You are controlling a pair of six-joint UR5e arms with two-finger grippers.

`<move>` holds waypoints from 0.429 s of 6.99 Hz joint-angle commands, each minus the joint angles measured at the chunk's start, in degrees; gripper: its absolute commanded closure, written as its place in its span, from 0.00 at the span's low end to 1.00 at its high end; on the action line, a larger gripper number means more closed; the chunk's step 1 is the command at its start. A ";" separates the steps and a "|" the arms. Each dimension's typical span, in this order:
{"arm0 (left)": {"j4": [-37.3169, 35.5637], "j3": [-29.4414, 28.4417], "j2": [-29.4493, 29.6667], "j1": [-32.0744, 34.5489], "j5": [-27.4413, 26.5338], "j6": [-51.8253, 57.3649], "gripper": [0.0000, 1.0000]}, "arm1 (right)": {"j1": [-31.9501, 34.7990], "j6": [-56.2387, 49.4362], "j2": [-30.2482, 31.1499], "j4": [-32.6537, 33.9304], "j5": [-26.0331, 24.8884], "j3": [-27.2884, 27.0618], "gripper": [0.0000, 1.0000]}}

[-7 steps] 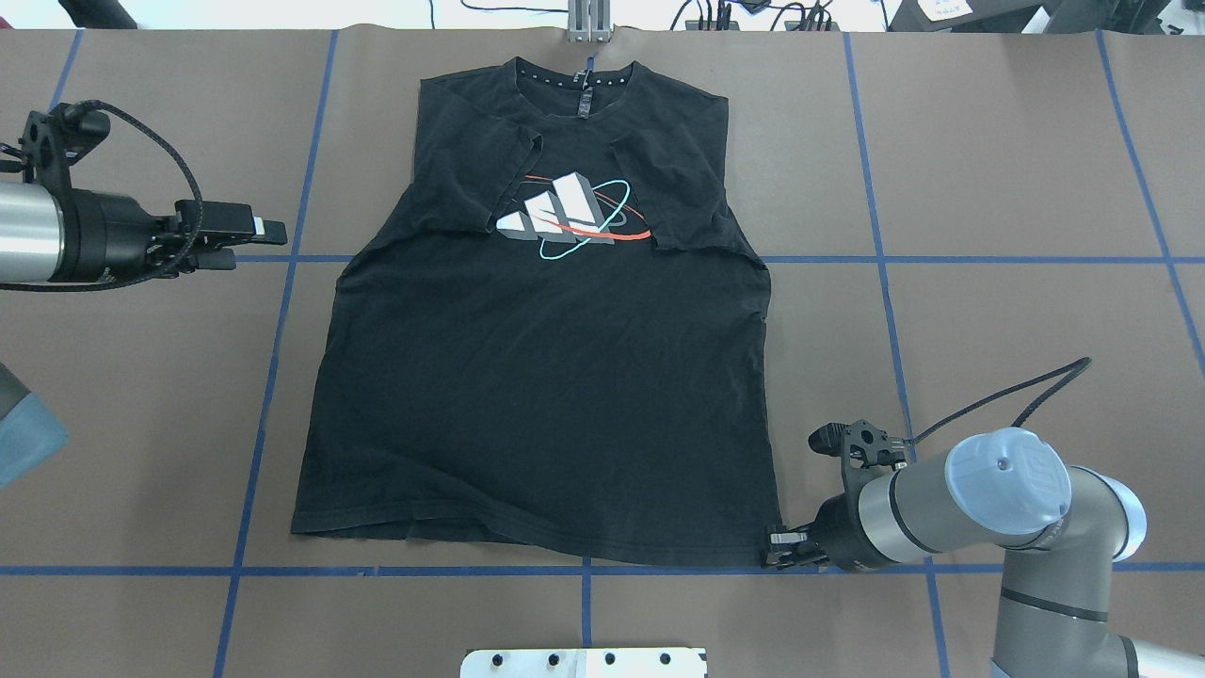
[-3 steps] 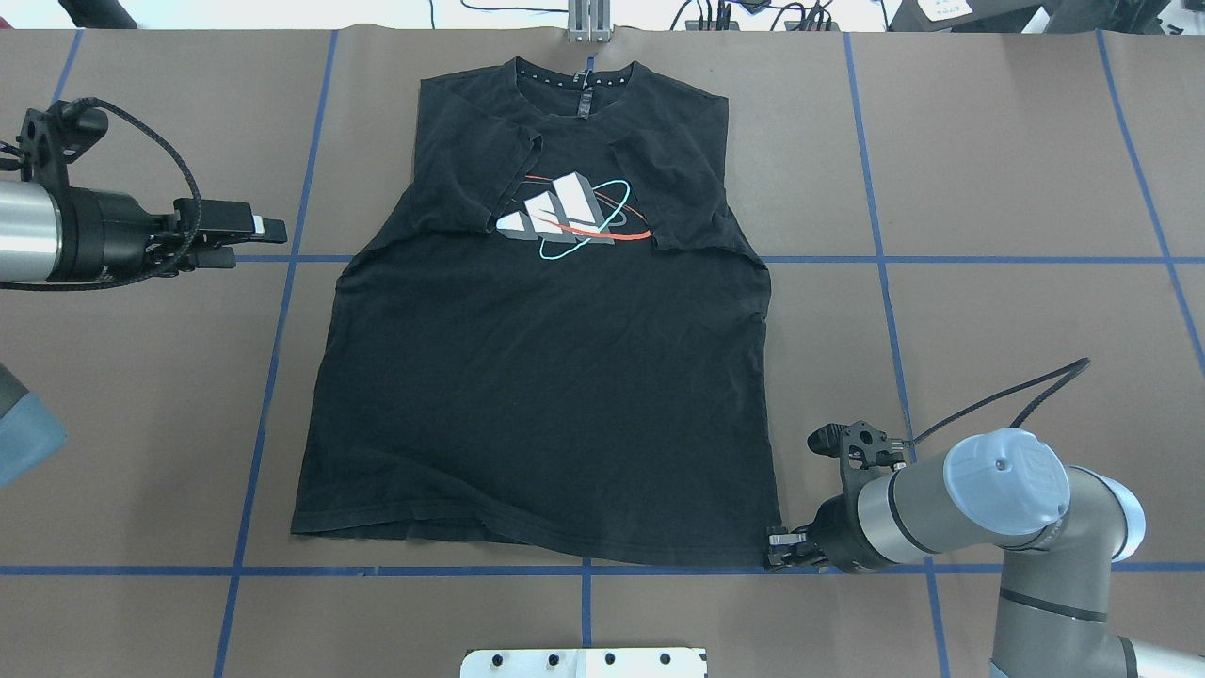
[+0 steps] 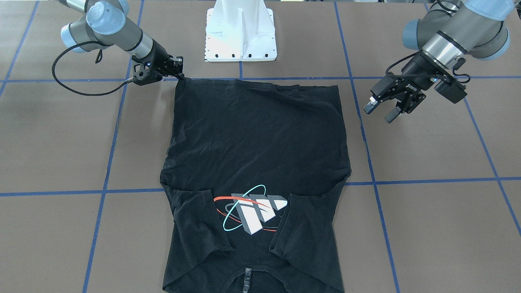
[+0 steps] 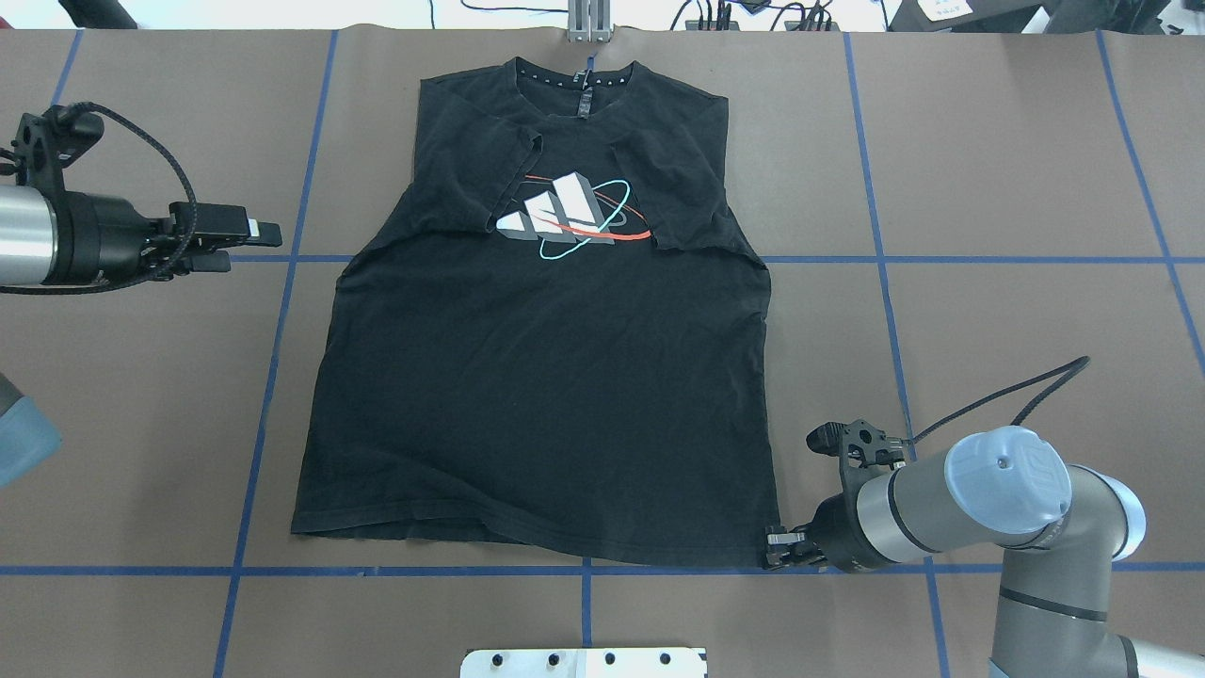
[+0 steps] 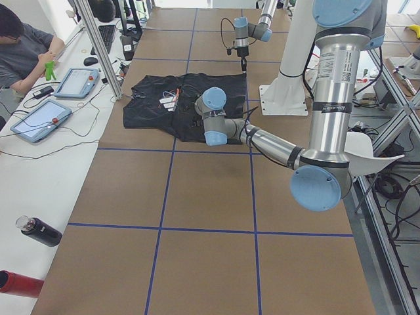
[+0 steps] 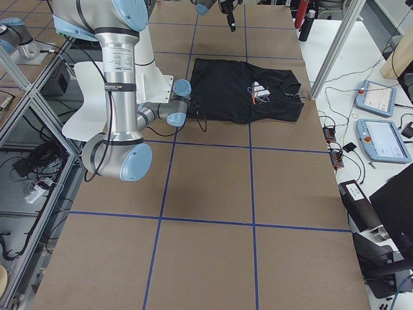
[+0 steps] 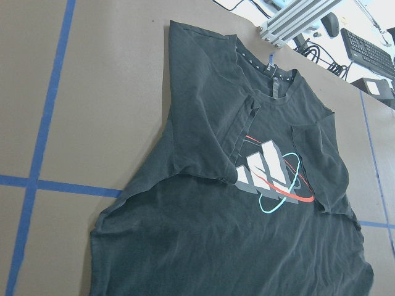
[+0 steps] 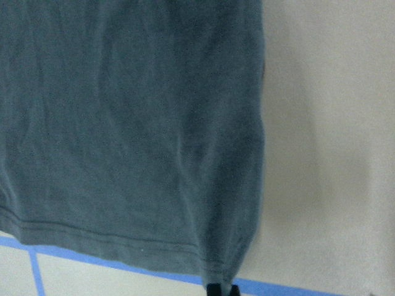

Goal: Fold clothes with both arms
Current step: 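Grasp the hem corner with the right gripper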

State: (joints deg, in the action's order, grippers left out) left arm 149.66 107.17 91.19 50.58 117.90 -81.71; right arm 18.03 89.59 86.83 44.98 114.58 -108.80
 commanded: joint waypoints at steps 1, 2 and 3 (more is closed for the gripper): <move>2.45 4.09 -7.66 -0.91 0.05 -0.47 0.00 | 0.25 3.13 -0.60 -0.50 0.30 -2.46 1.00; 3.96 4.44 -9.18 -4.05 -0.21 -1.86 0.00 | 0.17 3.13 -0.87 -0.50 0.21 -2.38 1.00; 4.14 4.36 -9.71 -6.96 -1.43 -2.83 0.00 | 0.25 3.05 -1.04 -0.50 -0.14 -2.38 1.00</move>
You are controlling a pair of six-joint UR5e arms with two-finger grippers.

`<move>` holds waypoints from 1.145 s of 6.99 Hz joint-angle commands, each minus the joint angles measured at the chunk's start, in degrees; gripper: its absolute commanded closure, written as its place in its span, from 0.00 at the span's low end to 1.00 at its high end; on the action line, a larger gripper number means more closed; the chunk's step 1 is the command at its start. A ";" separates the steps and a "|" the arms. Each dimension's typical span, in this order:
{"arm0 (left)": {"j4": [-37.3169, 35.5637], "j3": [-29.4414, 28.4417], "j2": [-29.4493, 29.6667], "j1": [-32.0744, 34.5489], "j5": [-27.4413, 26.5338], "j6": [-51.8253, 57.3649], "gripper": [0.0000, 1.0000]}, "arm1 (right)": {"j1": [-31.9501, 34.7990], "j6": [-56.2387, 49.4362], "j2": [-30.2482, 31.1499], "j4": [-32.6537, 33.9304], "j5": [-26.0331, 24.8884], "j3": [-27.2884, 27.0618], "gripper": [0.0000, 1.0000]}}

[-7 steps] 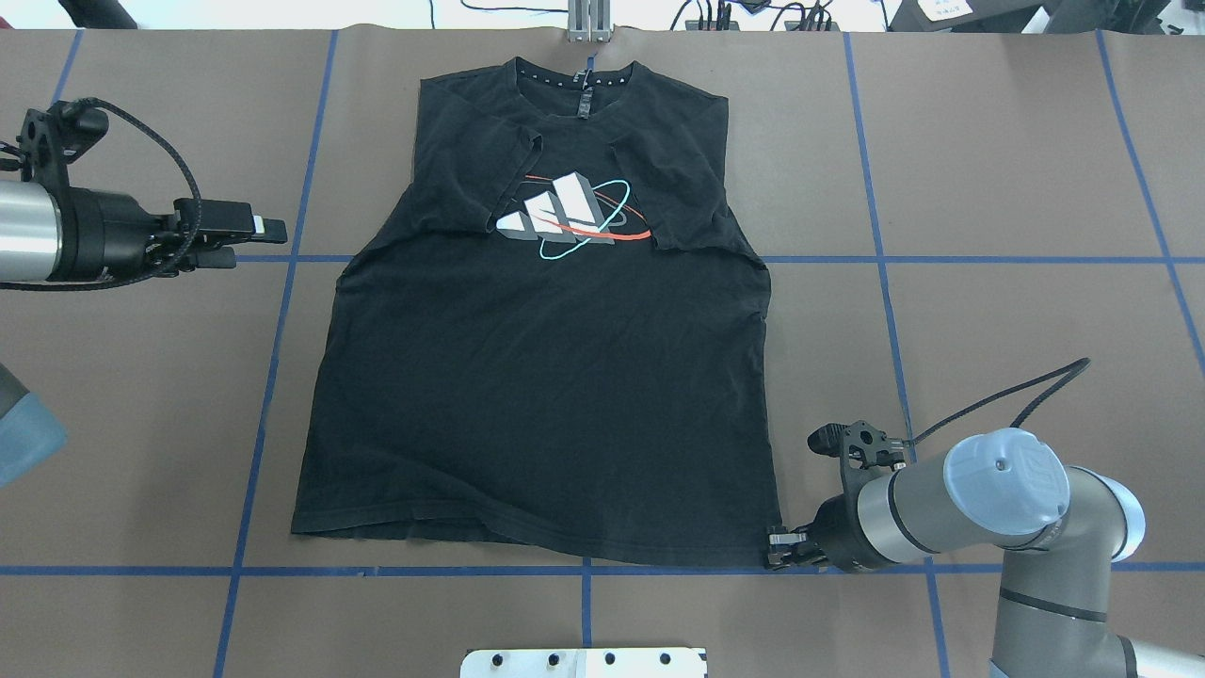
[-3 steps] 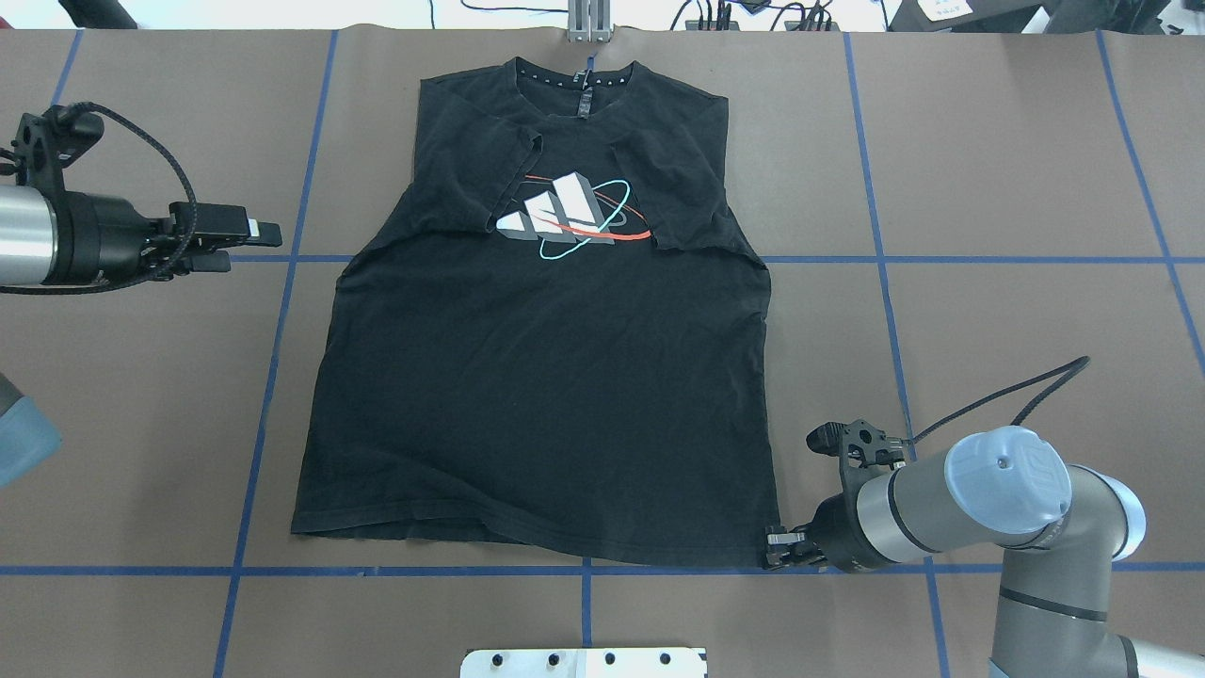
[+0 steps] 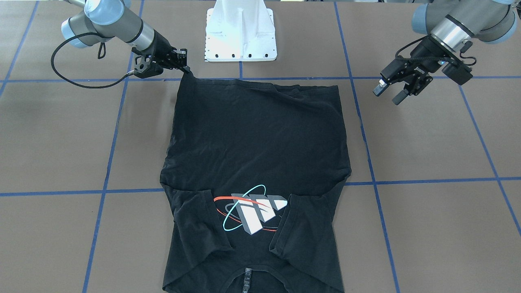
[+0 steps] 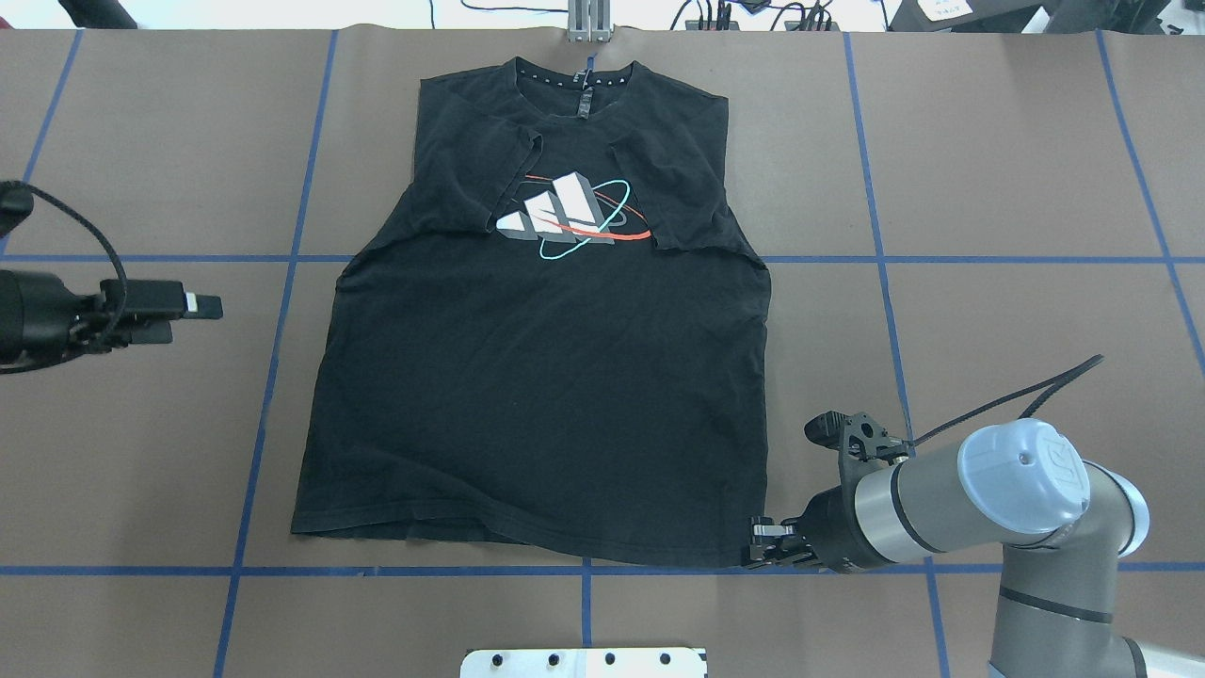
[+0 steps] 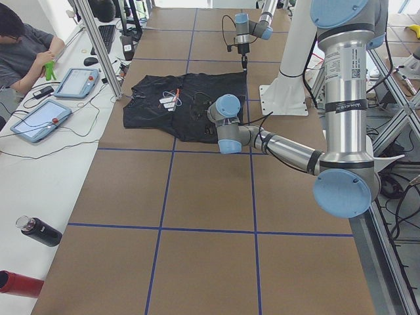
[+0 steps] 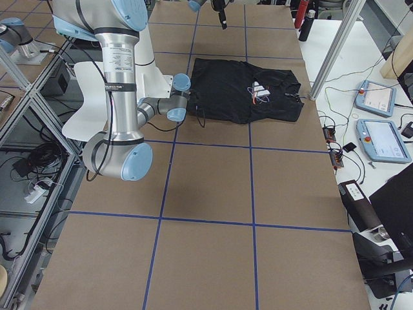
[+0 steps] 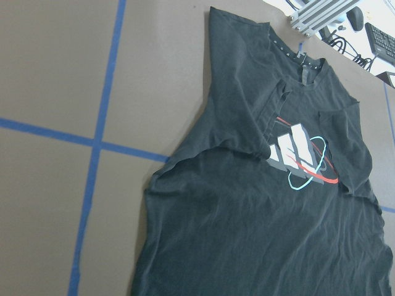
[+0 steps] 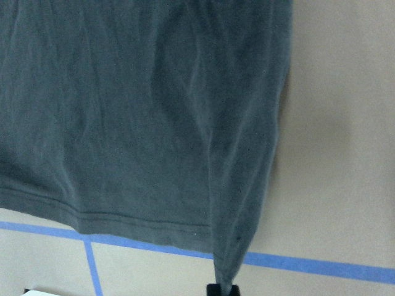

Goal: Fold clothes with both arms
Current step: 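Move the left gripper down to the hem corner nearest it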

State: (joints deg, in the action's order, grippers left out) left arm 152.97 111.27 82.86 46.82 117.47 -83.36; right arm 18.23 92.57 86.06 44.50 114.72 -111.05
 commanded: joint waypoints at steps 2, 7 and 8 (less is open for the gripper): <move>3.03 0.26 -1.91 -11.18 -7.21 -9.58 0.00 | 0.32 0.15 -1.42 -0.02 -0.28 -0.13 1.00; 2.77 -4.38 -0.69 -26.42 -20.87 -15.95 0.00 | 1.46 0.06 -1.68 -0.02 0.07 -0.22 1.00; 2.60 -4.48 -0.69 -27.03 -20.79 -15.87 0.01 | 1.64 0.15 -1.86 -0.02 0.07 -0.39 1.00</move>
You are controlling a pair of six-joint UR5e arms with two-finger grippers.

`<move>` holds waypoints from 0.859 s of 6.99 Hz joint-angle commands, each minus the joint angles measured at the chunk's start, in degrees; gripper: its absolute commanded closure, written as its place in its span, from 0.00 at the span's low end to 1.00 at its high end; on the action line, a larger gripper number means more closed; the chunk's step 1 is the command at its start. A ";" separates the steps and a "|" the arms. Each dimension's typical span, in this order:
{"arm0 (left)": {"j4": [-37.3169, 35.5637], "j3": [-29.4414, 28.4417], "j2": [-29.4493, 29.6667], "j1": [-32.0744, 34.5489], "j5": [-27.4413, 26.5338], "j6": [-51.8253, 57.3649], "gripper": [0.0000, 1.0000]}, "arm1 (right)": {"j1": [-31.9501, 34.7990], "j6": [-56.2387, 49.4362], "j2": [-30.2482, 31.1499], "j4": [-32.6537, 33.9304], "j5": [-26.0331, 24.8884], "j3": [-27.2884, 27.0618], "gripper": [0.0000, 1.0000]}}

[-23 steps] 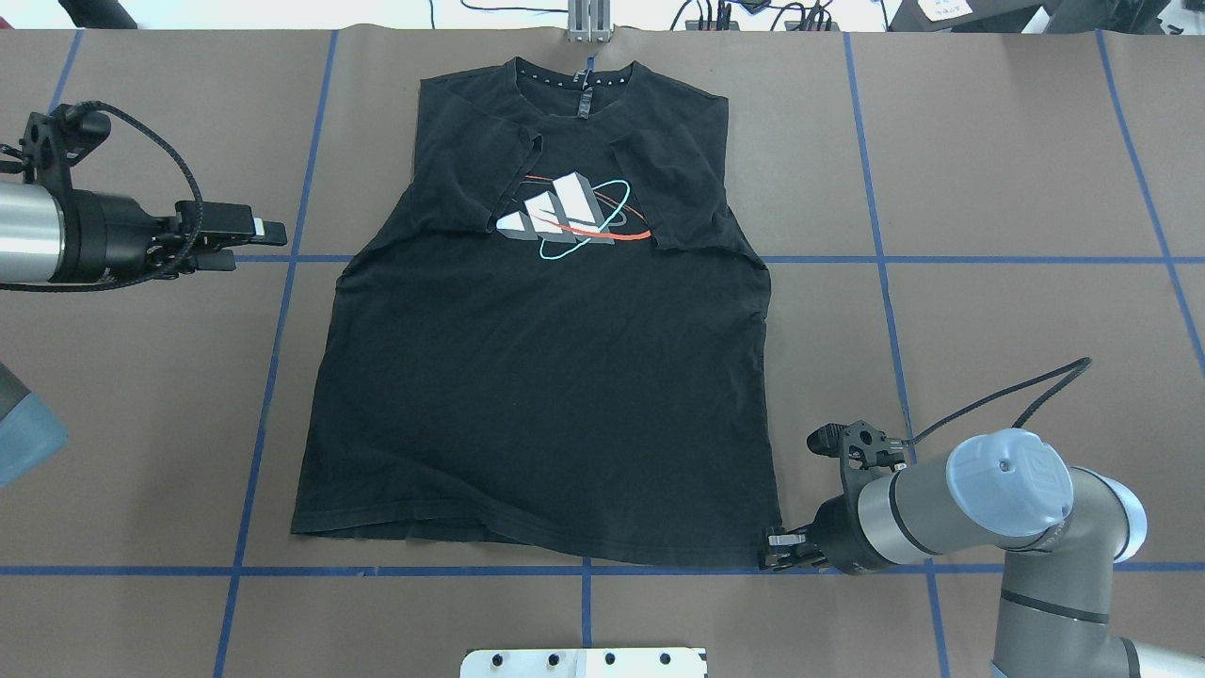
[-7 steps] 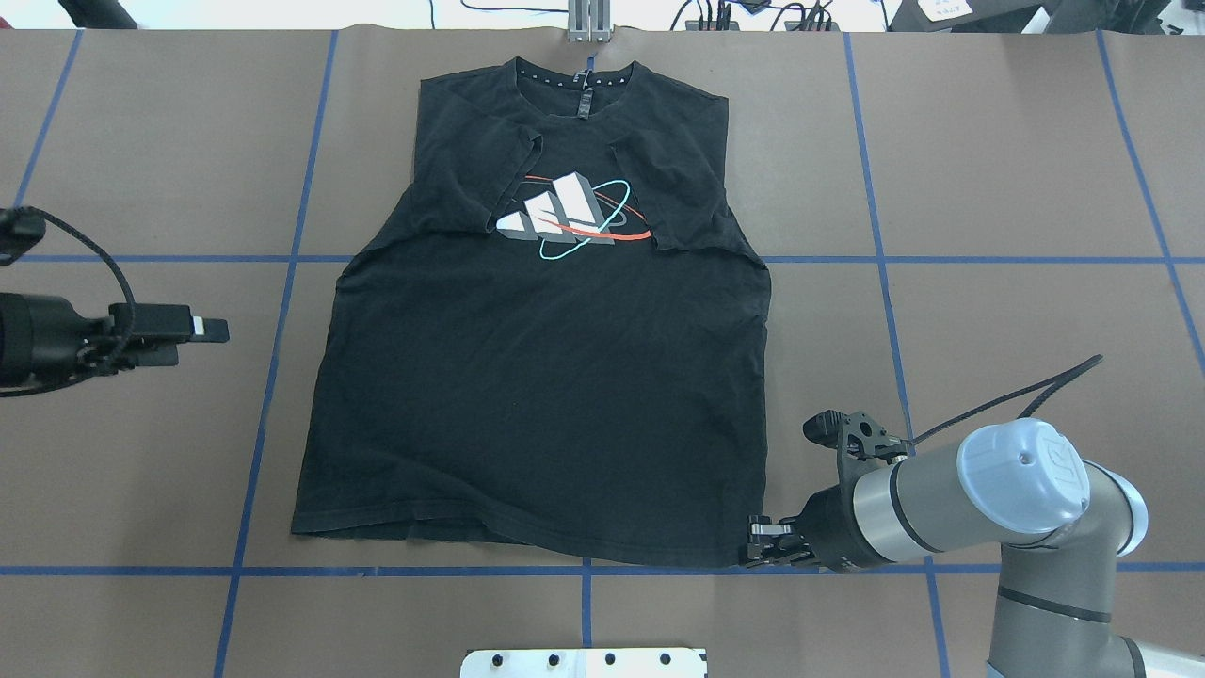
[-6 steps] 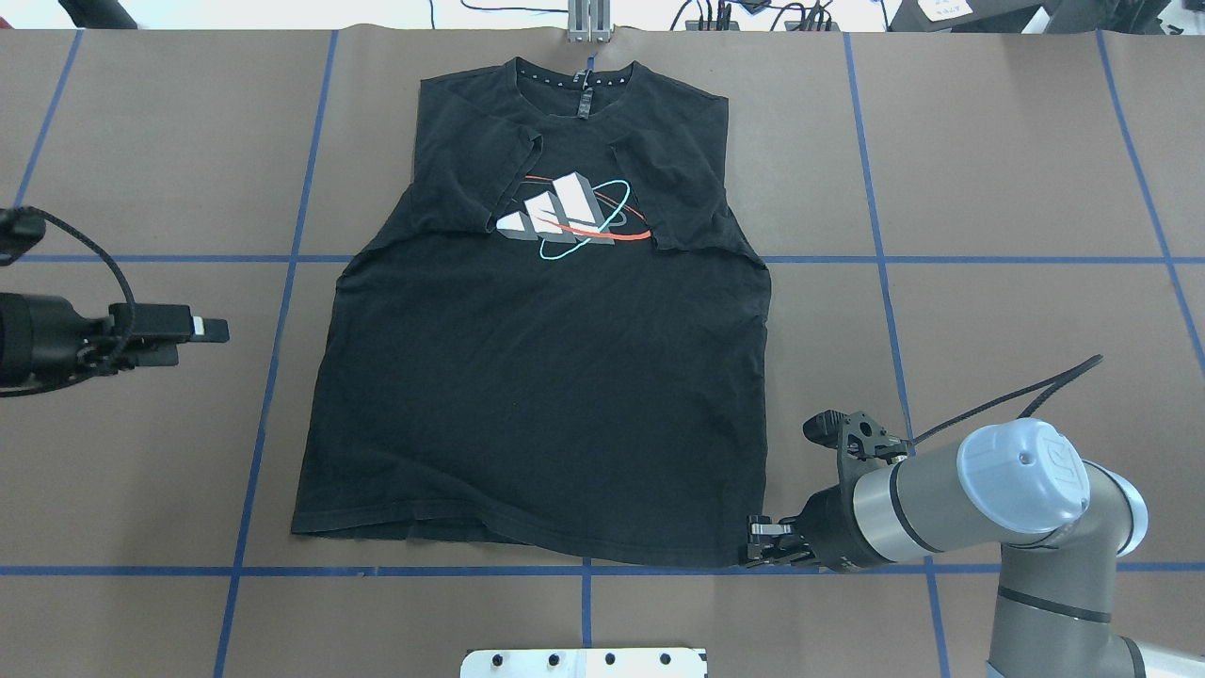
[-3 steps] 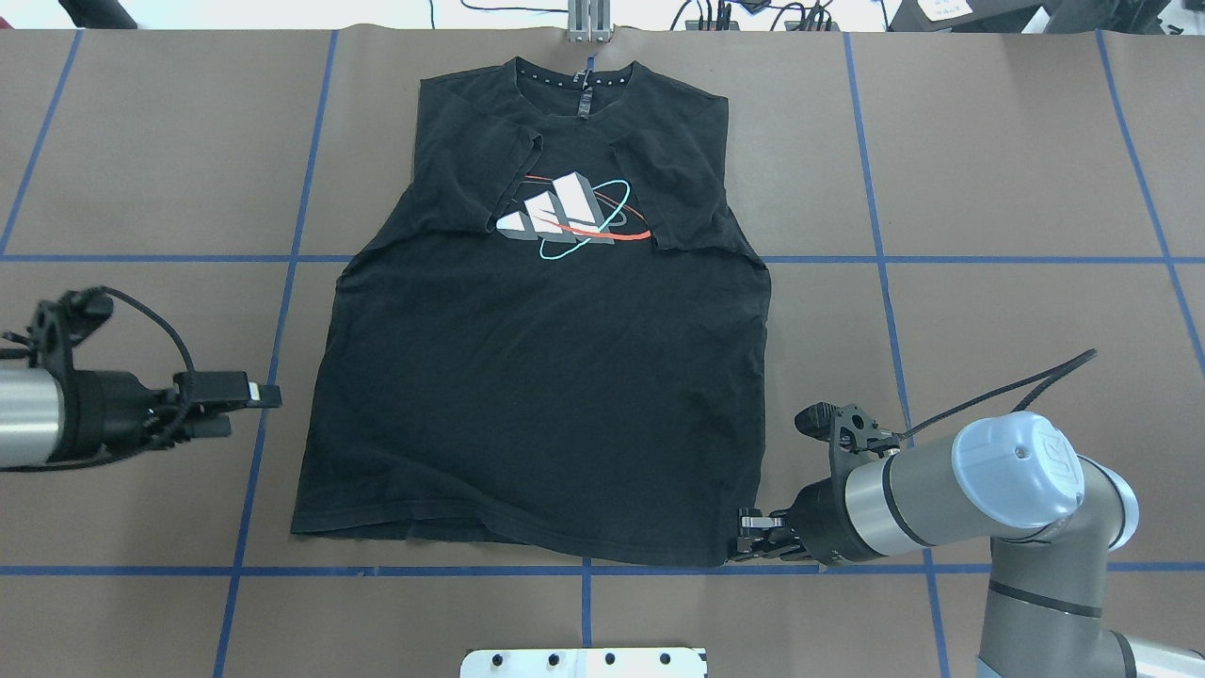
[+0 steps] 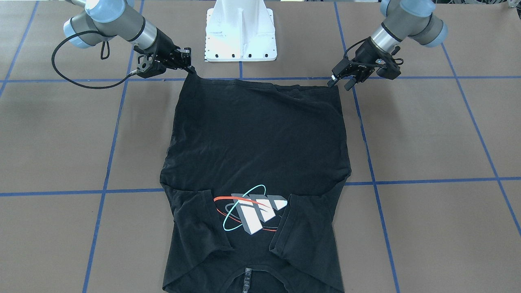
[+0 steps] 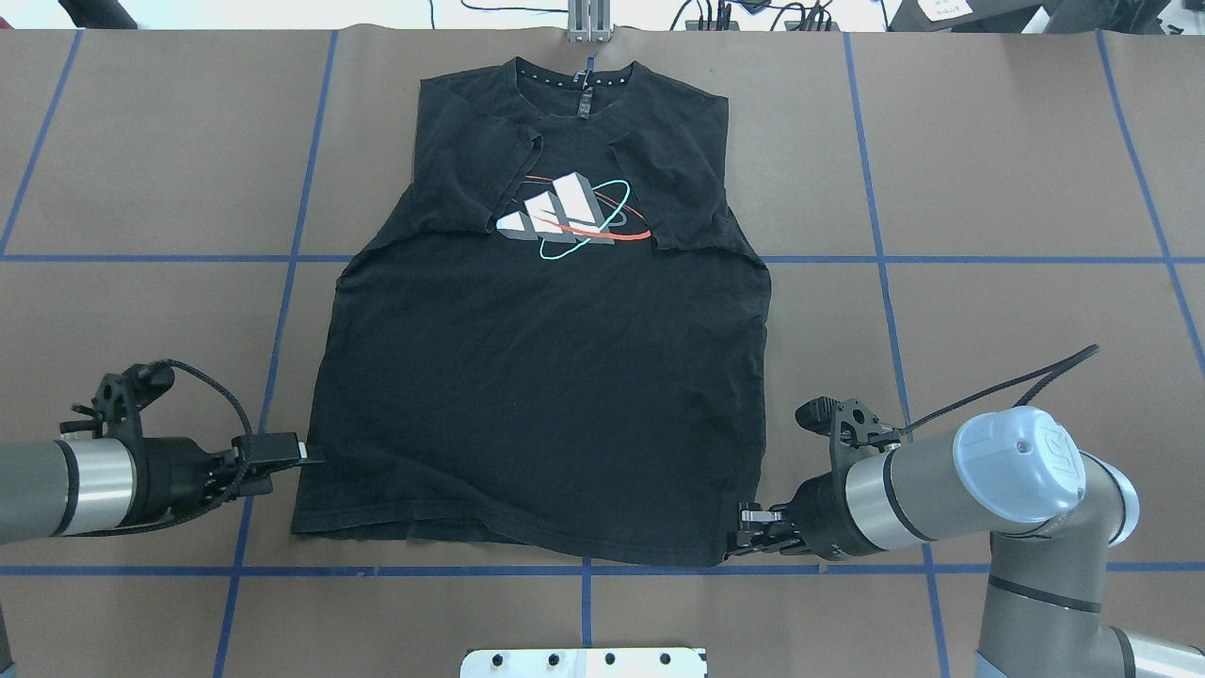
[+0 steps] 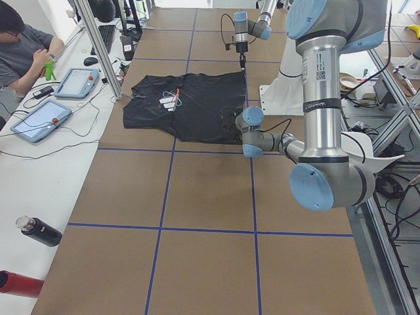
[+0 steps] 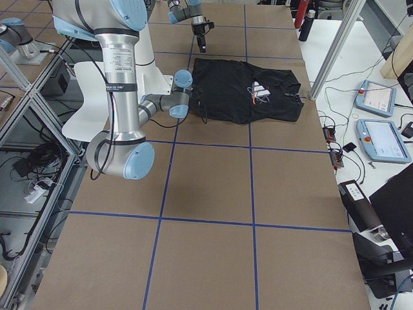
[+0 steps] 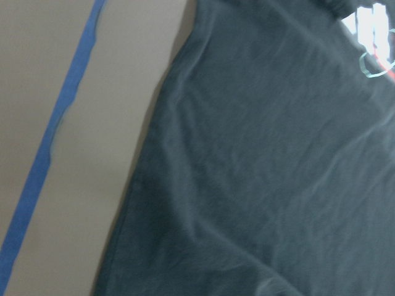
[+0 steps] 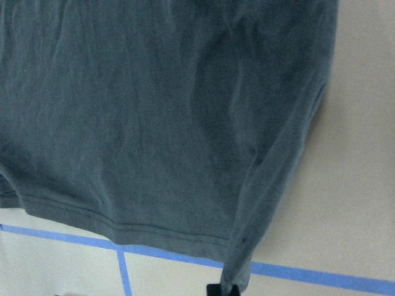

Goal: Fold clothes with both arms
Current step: 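Move the left gripper down to the hem corner nearest it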

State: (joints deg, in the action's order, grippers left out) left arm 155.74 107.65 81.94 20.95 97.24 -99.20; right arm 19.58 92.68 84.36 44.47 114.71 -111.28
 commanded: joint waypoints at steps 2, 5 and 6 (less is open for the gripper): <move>-1.40 -0.86 0.23 -2.05 -0.56 -0.03 0.01 | 0.37 0.04 -0.25 0.00 0.16 -0.34 1.00; -3.06 -0.95 0.84 -3.63 -0.56 -0.12 0.01 | 1.33 0.04 -0.25 0.00 1.30 -0.61 1.00; -3.50 -0.95 1.02 -3.72 -0.56 -0.12 0.01 | 1.51 -0.04 -0.25 0.00 1.30 -0.61 1.00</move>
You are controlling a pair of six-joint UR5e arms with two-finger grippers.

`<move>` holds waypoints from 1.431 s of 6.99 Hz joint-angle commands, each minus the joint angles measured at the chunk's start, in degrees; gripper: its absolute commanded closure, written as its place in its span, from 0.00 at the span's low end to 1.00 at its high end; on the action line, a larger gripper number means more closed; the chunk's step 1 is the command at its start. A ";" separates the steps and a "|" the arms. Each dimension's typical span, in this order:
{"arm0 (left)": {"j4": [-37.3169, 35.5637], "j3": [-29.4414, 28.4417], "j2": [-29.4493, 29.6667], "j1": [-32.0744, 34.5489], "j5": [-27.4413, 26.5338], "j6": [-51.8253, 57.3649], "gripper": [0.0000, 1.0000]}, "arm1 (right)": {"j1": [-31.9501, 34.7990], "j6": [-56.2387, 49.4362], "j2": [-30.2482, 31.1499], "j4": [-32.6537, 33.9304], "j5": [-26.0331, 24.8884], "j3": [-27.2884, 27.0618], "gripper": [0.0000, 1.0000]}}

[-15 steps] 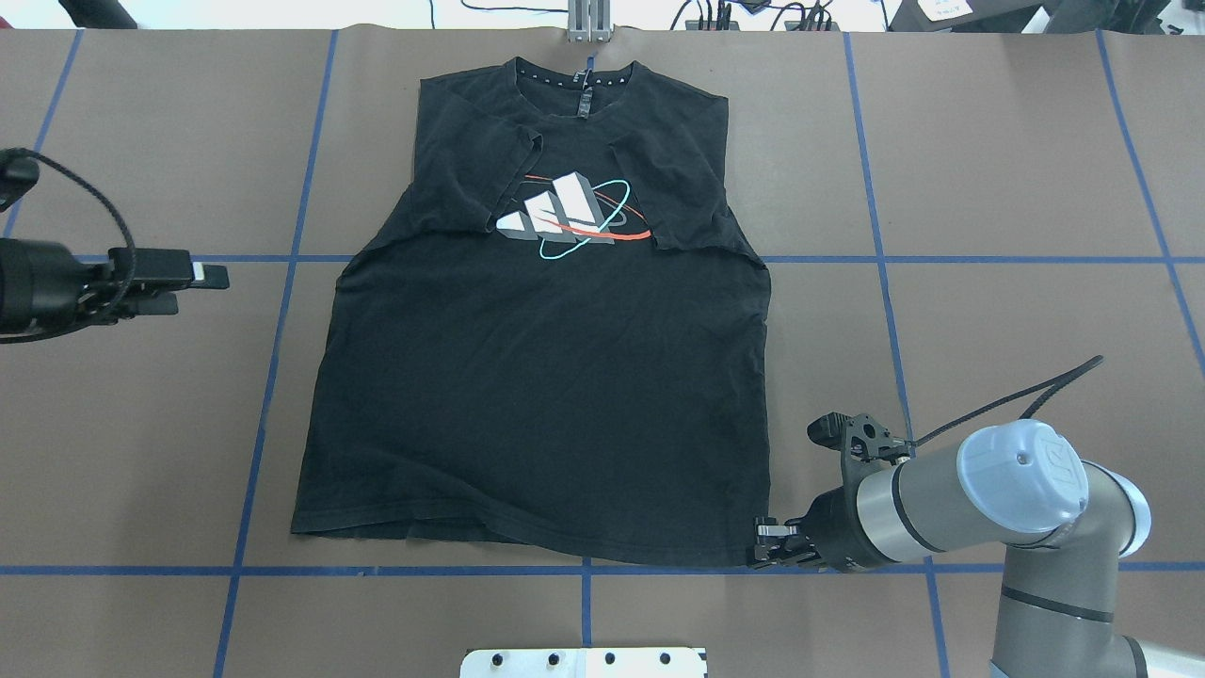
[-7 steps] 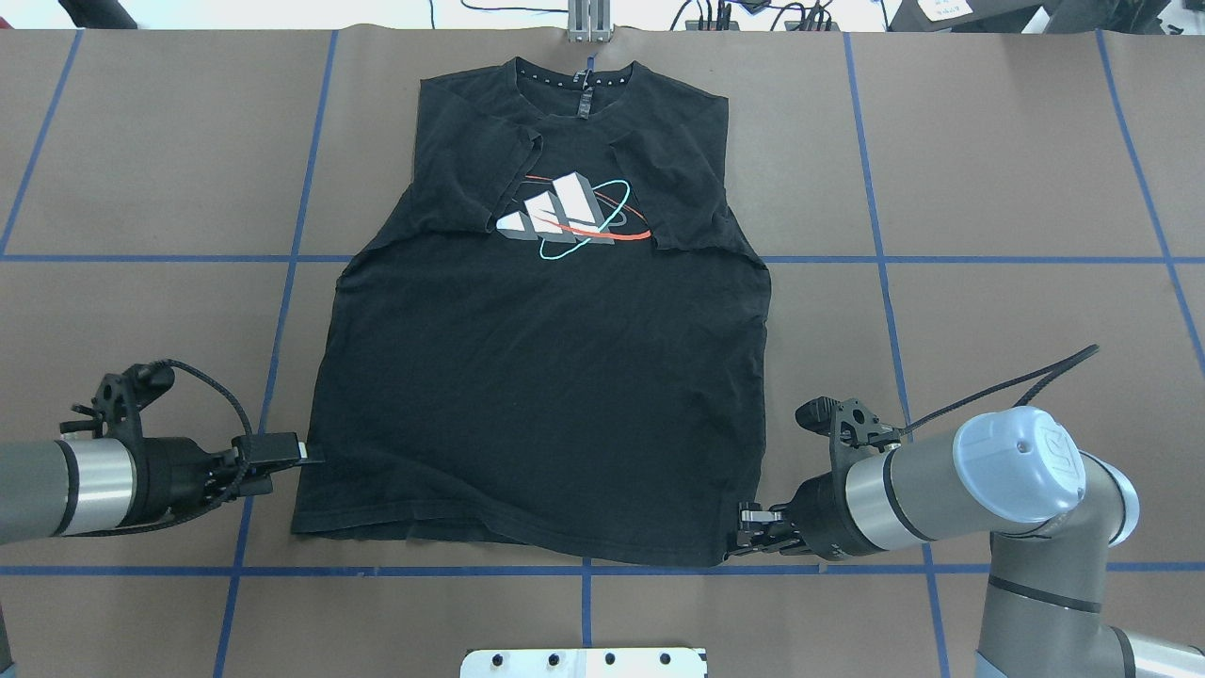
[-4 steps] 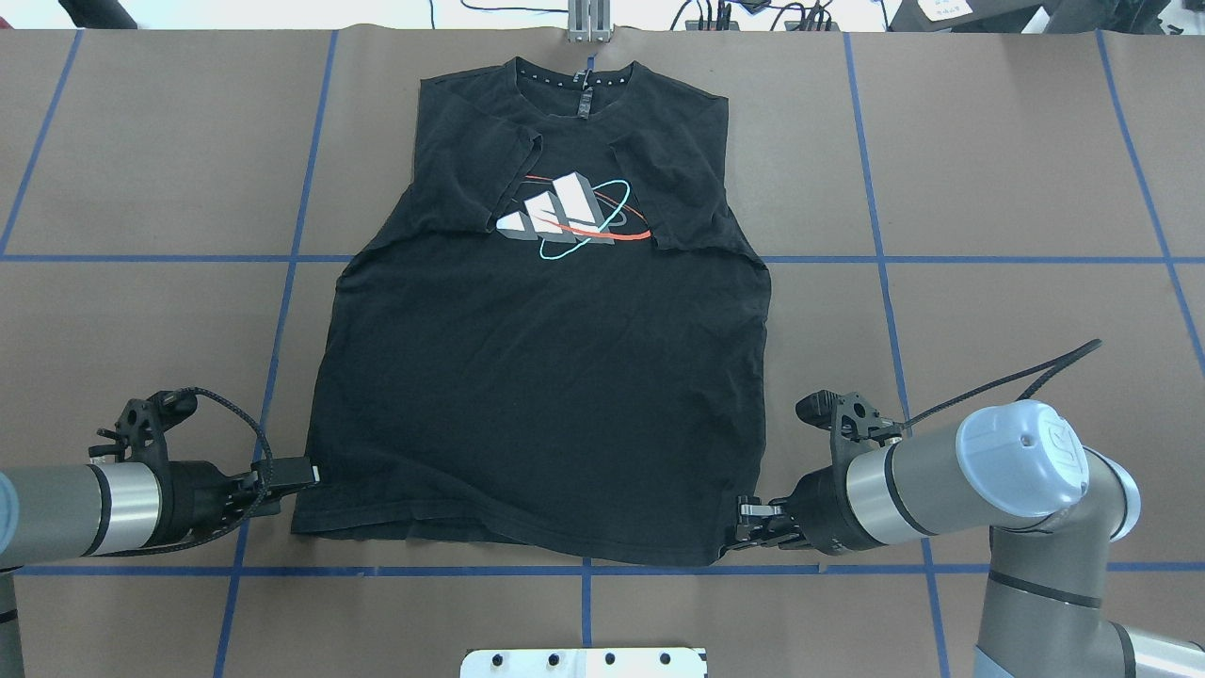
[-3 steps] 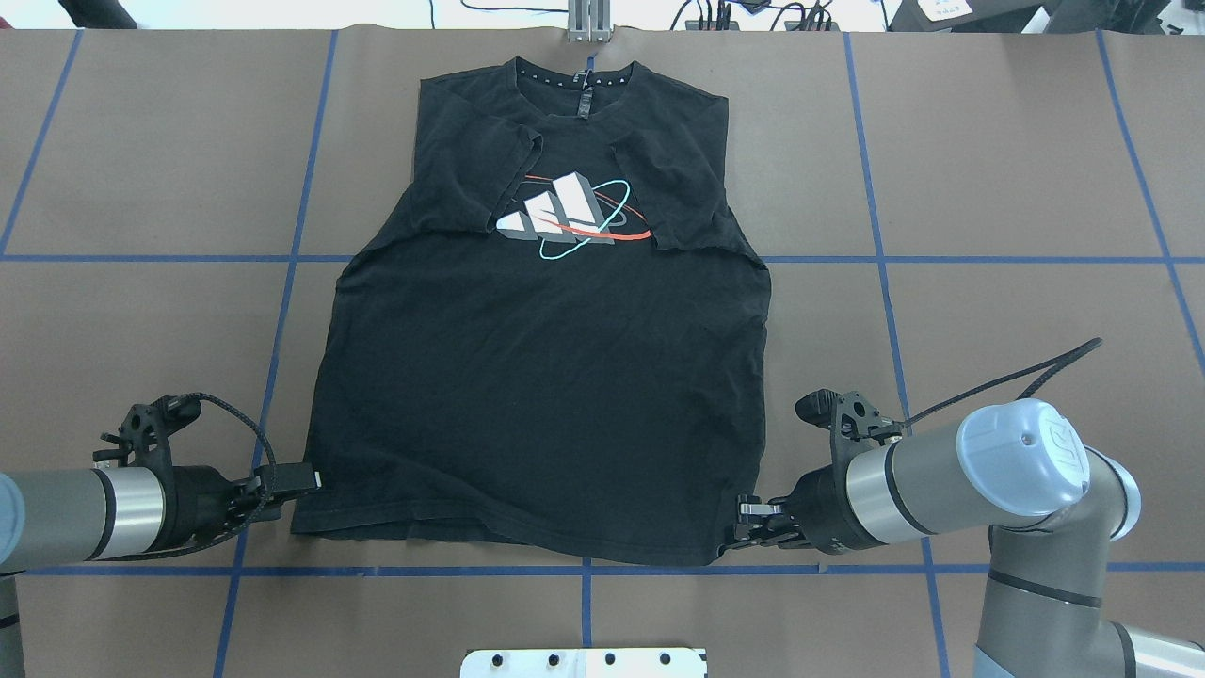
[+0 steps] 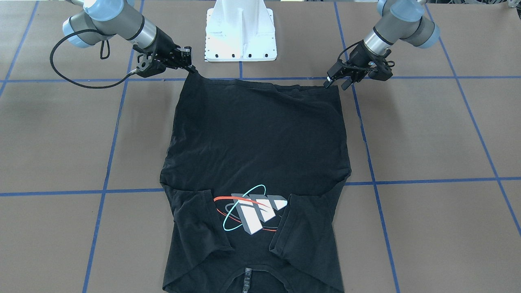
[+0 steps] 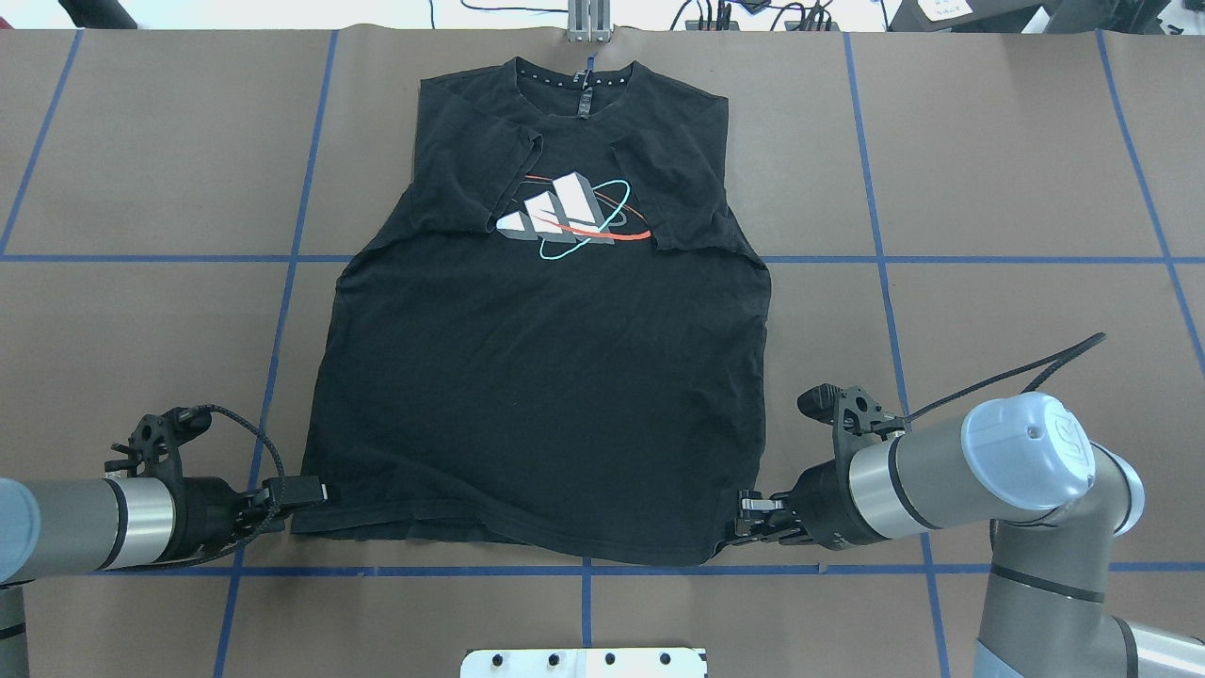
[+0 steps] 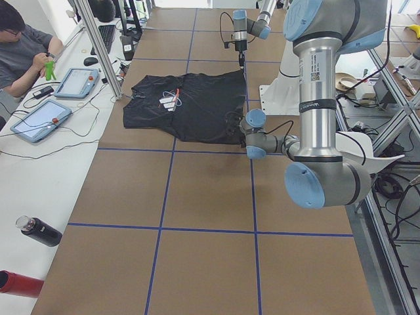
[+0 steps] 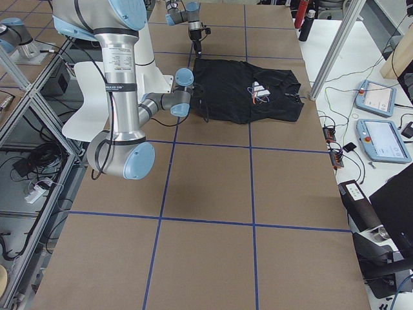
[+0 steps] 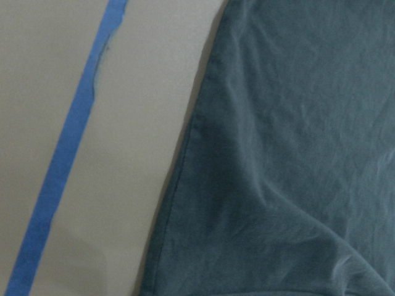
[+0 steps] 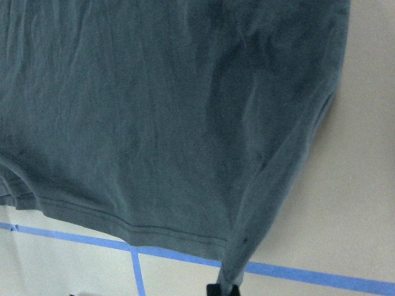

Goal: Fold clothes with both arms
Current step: 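Grasp both hem corners with the left and right grippers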

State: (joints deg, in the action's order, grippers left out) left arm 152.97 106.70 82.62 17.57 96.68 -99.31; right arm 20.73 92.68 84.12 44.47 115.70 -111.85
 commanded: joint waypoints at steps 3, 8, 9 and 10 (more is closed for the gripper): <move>-0.74 -0.01 0.34 -0.60 0.00 -0.01 0.01 | 0.36 -0.04 0.00 0.00 0.31 0.06 1.00; -0.83 -0.44 0.26 -1.48 0.09 -0.01 0.01 | 0.54 -0.04 0.00 0.00 0.40 0.06 1.00; -0.83 -0.44 0.26 -1.48 0.09 -0.01 0.02 | 0.54 -0.04 0.00 0.00 0.40 0.06 1.00; -1.18 -0.44 0.34 -1.48 0.26 -0.01 0.19 | 0.54 -0.04 0.00 0.00 0.40 0.06 1.00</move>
State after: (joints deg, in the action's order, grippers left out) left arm 152.06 106.27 82.90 16.10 96.81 -99.32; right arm 21.26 92.64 84.11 44.47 116.10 -111.80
